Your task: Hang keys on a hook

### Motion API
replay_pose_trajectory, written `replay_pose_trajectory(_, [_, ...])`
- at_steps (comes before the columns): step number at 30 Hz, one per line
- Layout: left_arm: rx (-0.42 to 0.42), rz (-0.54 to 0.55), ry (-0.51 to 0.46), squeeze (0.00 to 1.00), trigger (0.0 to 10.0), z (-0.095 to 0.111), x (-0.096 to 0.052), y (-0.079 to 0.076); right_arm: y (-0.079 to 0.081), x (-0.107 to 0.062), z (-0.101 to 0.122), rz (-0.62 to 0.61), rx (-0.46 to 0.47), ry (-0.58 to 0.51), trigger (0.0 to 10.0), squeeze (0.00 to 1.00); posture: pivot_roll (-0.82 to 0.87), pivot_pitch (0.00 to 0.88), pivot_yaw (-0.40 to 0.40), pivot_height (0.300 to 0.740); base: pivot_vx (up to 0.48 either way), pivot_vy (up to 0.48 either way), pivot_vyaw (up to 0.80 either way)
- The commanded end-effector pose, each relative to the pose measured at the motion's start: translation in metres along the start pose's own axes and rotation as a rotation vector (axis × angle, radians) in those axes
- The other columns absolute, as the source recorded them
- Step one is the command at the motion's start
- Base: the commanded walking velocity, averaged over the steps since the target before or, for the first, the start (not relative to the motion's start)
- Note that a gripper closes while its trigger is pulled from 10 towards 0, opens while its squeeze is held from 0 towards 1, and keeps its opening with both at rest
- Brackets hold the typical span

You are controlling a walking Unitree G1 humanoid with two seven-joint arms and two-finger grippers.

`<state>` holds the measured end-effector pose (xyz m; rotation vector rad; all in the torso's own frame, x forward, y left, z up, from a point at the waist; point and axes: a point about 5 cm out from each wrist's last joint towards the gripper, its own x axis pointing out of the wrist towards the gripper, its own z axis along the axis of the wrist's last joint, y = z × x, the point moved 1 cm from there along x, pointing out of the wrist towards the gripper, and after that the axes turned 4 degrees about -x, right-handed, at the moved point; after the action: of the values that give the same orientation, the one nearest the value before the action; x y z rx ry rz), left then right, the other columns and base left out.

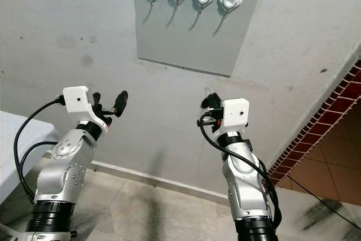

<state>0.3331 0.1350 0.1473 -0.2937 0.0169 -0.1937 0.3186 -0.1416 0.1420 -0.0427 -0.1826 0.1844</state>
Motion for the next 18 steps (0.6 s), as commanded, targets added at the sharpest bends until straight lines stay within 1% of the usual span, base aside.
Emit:
replay_pose_trajectory(1, [0.046,-0.062,-0.002,0.0,10.0,0.006,0.002,-0.011,-0.003,0.002,0.006,0.001,-0.008,-0.025,10.0,0.0,0.01,0.0,-0.047,0.715,0.0,0.0,0.0])
replay_pose_trajectory(3, [0.079,-0.103,-0.002,0.0,10.0,0.008,0.002,-0.017,-0.003,0.004,0.008,0.009,-0.01,-0.031,10.0,0.0,0.01,0.0,-0.047,0.715,0.0,0.0,0.0])
replay_pose_trajectory(7, [0.092,-0.13,0.004,0.0,10.0,0.009,0.003,-0.021,-0.001,0.007,0.01,0.025,-0.014,-0.041,10.0,0.0,0.01,0.0,-0.042,0.715,0.0,0.0,0.0])
replay_pose_trajectory(9, [0.112,-0.138,0.012,0.0,10.0,0.01,0.005,-0.023,0.0,0.012,0.014,0.045,-0.016,-0.056,10.0,0.0,0.01,0.0,-0.041,0.715,0.0,0.0,0.0])
replay_pose_trajectory(11, [0.111,-0.139,0.015,0.0,10.0,0.009,0.005,-0.023,0.003,0.016,0.018,0.067,-0.013,-0.072,10.0,0.0,0.0,0.0,-0.035,0.715,0.0,0.0,0.0])
replay_pose_trajectory(12, [0.111,-0.146,0.016,0.0,10.0,0.01,0.006,-0.025,0.004,0.021,0.022,0.082,-0.011,-0.087,10.0,0.0,0.0,0.0,-0.032,0.715,0.0,0.0,0.0])
replay_pose_trajectory(13, [0.111,-0.146,0.016,0.0,10.0,0.01,0.006,-0.025,0.004,0.021,0.022,0.082,-0.011,-0.087,10.0,0.0,0.0,0.0,-0.032,0.715,0.0,0.0,0.0])
replay_pose_trajectory(16, [0.118,-0.209,0.016,0.0,10.0,0.013,0.006,-0.038,0.007,0.036,0.035,0.124,-0.002,-0.13,10.0,0.0,0.0,0.0,-0.028,0.715,0.0,0.0,0.0])
replay_pose_trajectory(18, [0.116,-0.221,0.014,0.0,10.0,0.014,0.006,-0.04,0.008,0.038,0.038,0.137,-0.001,-0.139,10.0,0.0,0.0,0.0,-0.028,0.715,0.0,0.0,0.0])
